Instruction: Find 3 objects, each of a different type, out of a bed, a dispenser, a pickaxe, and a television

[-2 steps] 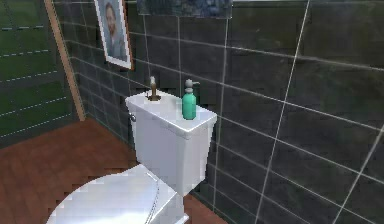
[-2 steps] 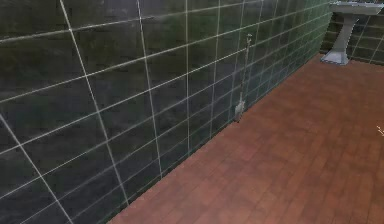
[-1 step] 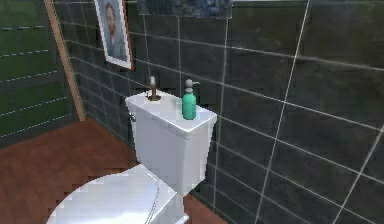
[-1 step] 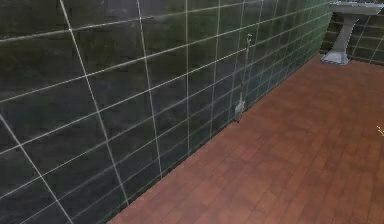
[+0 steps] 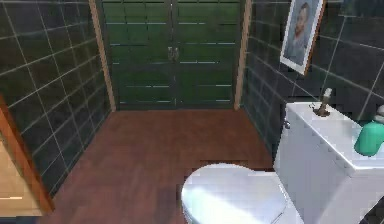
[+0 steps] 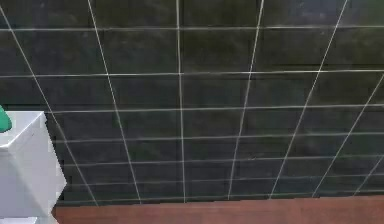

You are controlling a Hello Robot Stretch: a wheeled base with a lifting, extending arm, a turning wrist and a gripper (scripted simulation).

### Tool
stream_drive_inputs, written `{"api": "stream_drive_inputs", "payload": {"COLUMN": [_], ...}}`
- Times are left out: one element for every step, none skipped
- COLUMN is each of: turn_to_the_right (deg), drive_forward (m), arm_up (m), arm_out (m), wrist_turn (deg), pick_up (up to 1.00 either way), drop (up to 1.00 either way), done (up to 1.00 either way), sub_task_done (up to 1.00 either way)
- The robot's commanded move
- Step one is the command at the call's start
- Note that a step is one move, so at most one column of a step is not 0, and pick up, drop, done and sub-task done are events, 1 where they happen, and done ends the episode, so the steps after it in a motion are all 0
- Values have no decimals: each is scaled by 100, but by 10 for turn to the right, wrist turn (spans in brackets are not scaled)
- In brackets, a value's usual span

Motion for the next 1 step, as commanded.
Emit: {"api": "stream_drive_inputs", "payload": {"turn_to_the_right": [-450], "drive_forward": [0], "arm_up": [0], "arm_out": [0], "wrist_turn": [0], "pick_up": [0], "drop": [0], "done": [0], "sub_task_done": [0]}}
